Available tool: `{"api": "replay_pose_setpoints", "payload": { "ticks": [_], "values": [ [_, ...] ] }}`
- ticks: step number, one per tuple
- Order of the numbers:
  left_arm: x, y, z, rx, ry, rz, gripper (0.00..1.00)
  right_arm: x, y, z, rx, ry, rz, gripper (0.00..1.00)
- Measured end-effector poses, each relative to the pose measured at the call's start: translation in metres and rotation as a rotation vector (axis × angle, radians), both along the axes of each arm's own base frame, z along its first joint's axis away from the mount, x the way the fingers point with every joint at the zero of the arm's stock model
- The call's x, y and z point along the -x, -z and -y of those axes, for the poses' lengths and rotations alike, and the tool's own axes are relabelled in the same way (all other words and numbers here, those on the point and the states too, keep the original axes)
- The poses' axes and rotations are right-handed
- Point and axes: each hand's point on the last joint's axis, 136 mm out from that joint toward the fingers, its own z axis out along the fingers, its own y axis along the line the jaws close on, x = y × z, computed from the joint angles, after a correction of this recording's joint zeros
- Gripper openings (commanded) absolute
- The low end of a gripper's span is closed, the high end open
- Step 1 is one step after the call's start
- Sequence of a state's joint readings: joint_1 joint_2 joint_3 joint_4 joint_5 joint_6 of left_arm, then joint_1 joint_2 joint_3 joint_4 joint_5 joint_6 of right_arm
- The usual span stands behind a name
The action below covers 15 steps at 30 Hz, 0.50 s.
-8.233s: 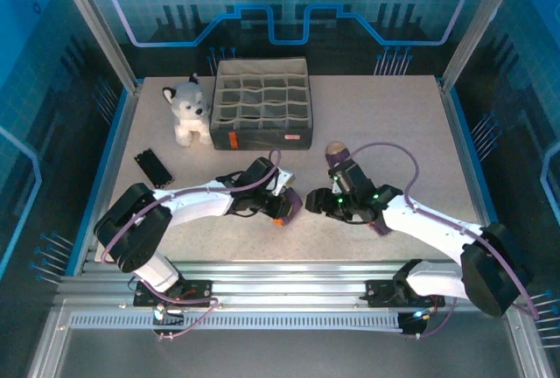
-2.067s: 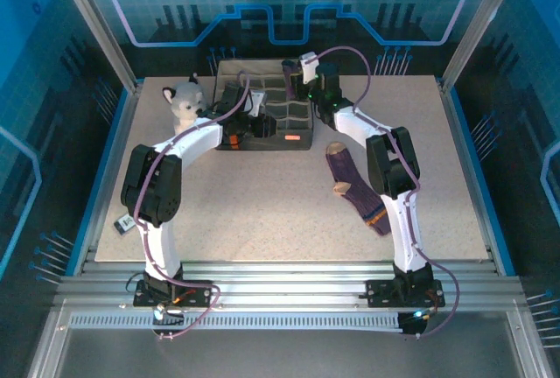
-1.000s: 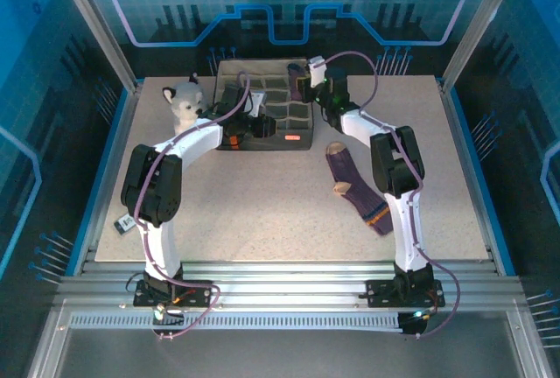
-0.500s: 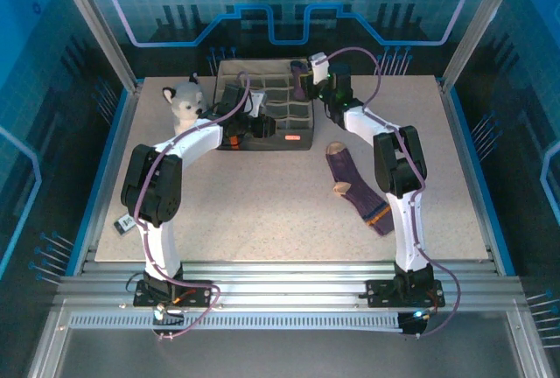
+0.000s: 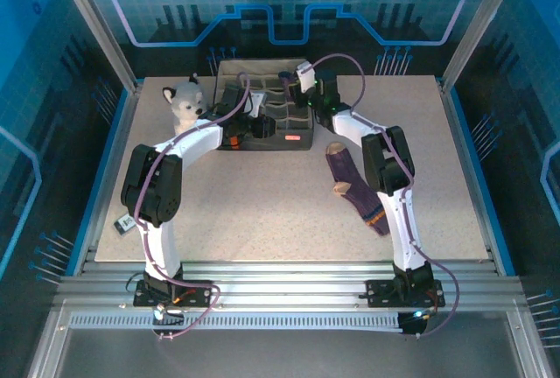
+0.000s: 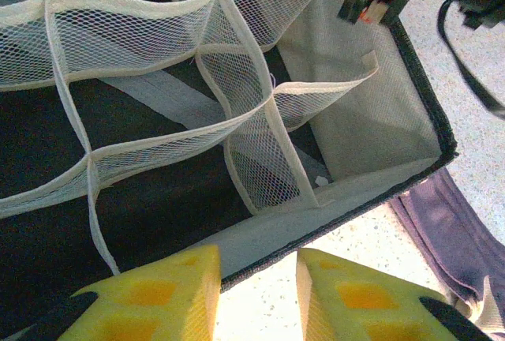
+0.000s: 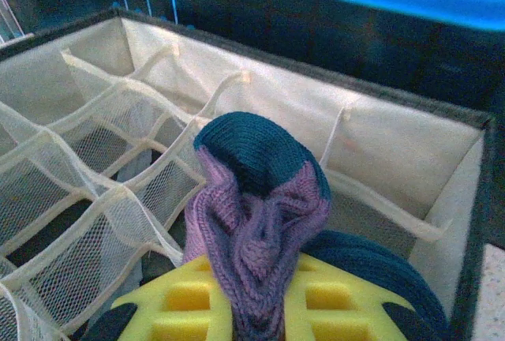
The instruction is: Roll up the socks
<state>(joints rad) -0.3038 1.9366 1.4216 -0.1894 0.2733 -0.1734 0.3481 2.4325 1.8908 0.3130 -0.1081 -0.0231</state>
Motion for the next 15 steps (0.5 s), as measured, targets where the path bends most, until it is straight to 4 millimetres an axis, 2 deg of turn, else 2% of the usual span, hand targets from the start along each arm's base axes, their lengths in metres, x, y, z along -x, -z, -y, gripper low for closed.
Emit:
{"api": "replay_pose_setpoints", "payload": {
  "ticks": [4, 7, 15],
  "values": [
    [0.0, 0.0, 0.0, 0.001, 0.0, 0.004, 0.32, -0.001, 0.002, 0.003, 0.004, 0.017, 0.007, 0.01],
    [-0.001, 0.0, 0.0, 0.002, 0.0, 0.005, 0.32, 0.002, 0.002, 0.007, -0.004, 0.034, 0.023, 0.09],
    [-0.001, 0.0, 0.0, 0.002, 0.0, 0.005, 0.32, 0.01, 0.001, 0.014, -0.044, 0.069, 0.012, 0.18]
  ]
}}
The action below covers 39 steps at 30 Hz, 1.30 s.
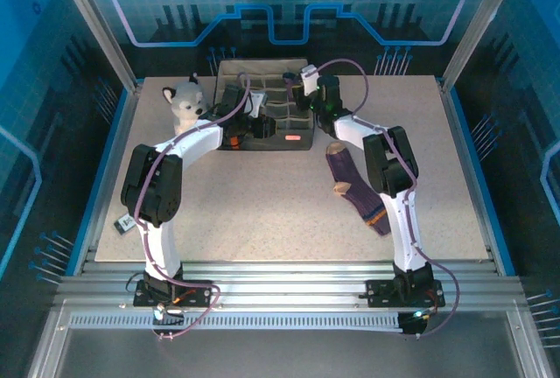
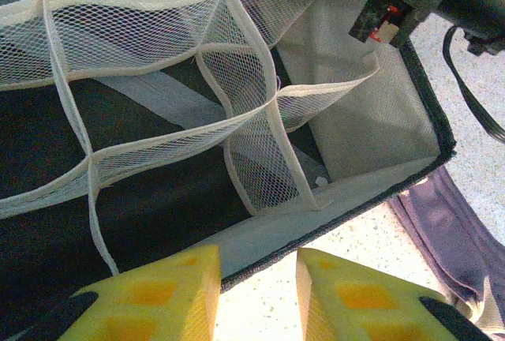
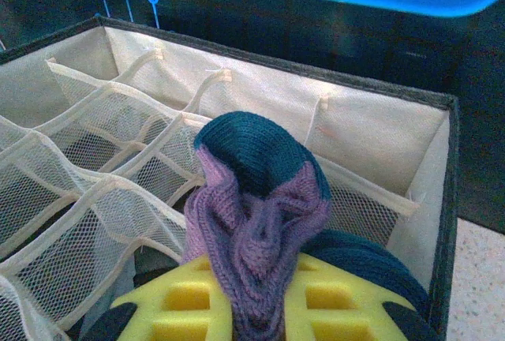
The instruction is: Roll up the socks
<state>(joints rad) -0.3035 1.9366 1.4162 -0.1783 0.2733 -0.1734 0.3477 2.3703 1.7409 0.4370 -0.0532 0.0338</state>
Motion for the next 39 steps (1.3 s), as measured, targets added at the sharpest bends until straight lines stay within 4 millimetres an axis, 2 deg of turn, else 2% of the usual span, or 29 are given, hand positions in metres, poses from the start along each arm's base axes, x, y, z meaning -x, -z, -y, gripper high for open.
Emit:
{"api": "replay_pose_setpoints", "payload": {
  "ticks": [2, 10, 14, 20, 27, 31, 36, 39],
  "values": [
    [0.0, 0.0, 0.0, 0.0, 0.0, 0.0, 0.32, 0.004, 0.0, 0.002, -0.012, 0.005, -0.004, 0.22],
    [0.0, 0.0, 0.0, 0.001, 0.0, 0.0, 0.31, 0.008, -0.001, 0.004, -0.054, 0.024, -0.013, 0.26],
    [0.0, 0.0, 0.0, 0.001, 0.0, 0.0, 0.31, 0.011, -0.002, 0.005, -0.092, 0.033, -0.036, 0.48],
    [0.0, 0.0, 0.0, 0.001, 0.0, -0.001, 0.31, 0.022, -0.004, 0.01, -0.128, 0.052, -0.076, 0.62],
    [0.0, 0.001, 0.0, 0.002, 0.001, -0.001, 0.31, 0.032, -0.007, 0.014, -0.174, 0.078, -0.126, 0.63],
    [0.001, 0.001, 0.0, 0.002, 0.002, -0.001, 0.31, 0.036, -0.017, 0.016, -0.202, 0.091, -0.142, 0.61],
    [0.001, 0.001, 0.0, 0.003, 0.002, -0.001, 0.31, 0.032, -0.041, 0.015, -0.218, 0.1, -0.162, 0.49],
    [0.0, 0.001, 0.0, 0.003, 0.002, -0.001, 0.31, 0.023, -0.069, 0.011, -0.216, 0.094, -0.149, 0.41]
  ]
}}
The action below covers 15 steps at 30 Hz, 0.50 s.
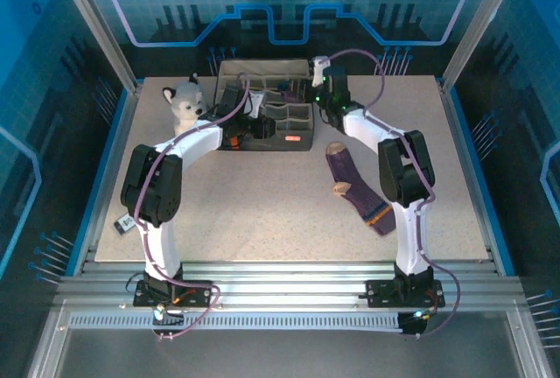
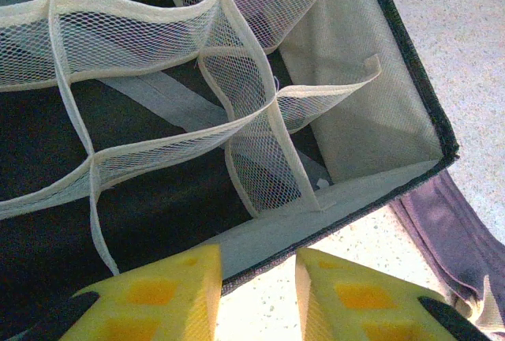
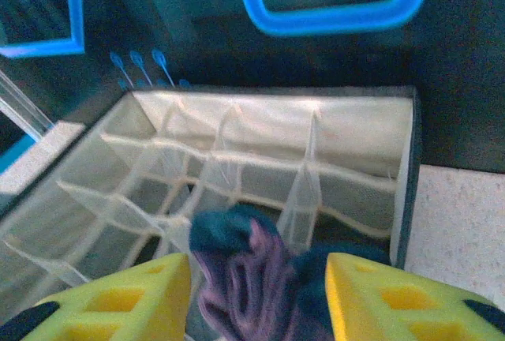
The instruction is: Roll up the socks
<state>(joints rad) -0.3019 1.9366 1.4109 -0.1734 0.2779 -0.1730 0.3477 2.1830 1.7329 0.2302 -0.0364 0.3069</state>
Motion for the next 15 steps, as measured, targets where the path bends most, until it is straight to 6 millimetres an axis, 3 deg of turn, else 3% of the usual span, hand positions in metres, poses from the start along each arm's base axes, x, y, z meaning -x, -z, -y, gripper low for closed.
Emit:
{"api": "replay_pose_setpoints", "payload": {
  "ticks": [4, 7, 10, 15],
  "values": [
    [0.0, 0.0, 0.0, 0.003, 0.002, 0.001, 0.31, -0.018, -0.038, -0.01, 0.004, -0.026, 0.045, 0.36],
    [0.0, 0.0, 0.001, 0.005, 0.003, 0.002, 0.31, -0.032, -0.04, -0.019, 0.015, -0.048, 0.038, 0.25],
    [0.0, 0.0, 0.0, 0.007, 0.002, 0.005, 0.31, -0.039, -0.01, -0.026, 0.047, -0.07, -0.023, 0.2],
    [-0.001, 0.0, 0.0, 0.007, 0.002, 0.005, 0.31, -0.034, 0.073, -0.027, 0.113, -0.083, -0.2, 0.17]
  ]
}}
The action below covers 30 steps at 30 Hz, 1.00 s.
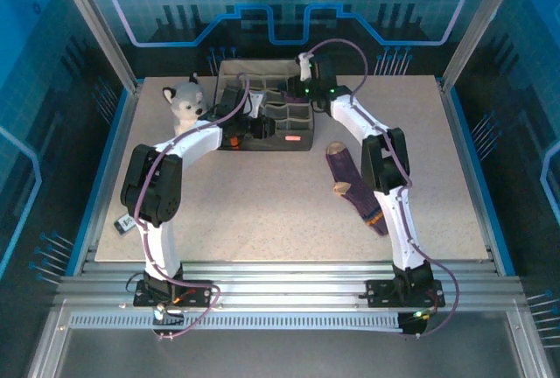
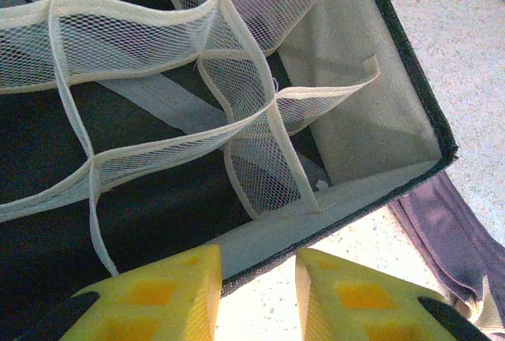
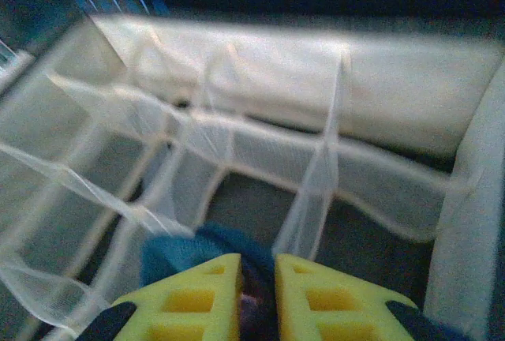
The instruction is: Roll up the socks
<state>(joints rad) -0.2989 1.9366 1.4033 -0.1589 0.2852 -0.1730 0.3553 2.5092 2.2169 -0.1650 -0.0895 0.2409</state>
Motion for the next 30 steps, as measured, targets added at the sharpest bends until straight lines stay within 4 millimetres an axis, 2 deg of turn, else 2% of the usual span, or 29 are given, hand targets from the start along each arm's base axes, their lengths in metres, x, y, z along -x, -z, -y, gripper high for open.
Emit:
{"api": "replay_pose_setpoints", "payload": {
  "ticks": [1, 3, 10, 17, 21, 27, 30],
  "values": [
    [0.0, 0.0, 0.0, 0.0, 0.0, 0.0, 0.31, 0.002, 0.014, 0.001, 0.016, 0.001, -0.032, 0.16],
    [0.0, 0.0, 0.0, 0.0, 0.0, 0.0, 0.31, 0.004, 0.025, 0.003, 0.031, 0.003, -0.055, 0.15],
    [0.0, 0.0, 0.0, 0.0, 0.0, 0.0, 0.31, 0.003, 0.027, 0.011, 0.076, 0.046, -0.063, 0.16],
    [0.002, -0.001, 0.001, -0.006, 0.022, 0.006, 0.37, 0.01, 0.018, 0.008, 0.069, 0.024, -0.084, 0.28],
    [0.008, -0.004, 0.0, -0.024, 0.045, -0.002, 0.39, 0.016, -0.016, 0.004, 0.044, -0.009, -0.081, 0.32],
    [0.021, -0.016, -0.004, -0.064, 0.08, -0.02, 0.41, 0.04, -0.101, 0.007, 0.003, -0.034, -0.018, 0.4],
    [0.027, -0.033, -0.006, -0.073, 0.096, -0.002, 0.41, 0.061, -0.138, 0.016, -0.003, -0.03, 0.004, 0.44]
  ]
}}
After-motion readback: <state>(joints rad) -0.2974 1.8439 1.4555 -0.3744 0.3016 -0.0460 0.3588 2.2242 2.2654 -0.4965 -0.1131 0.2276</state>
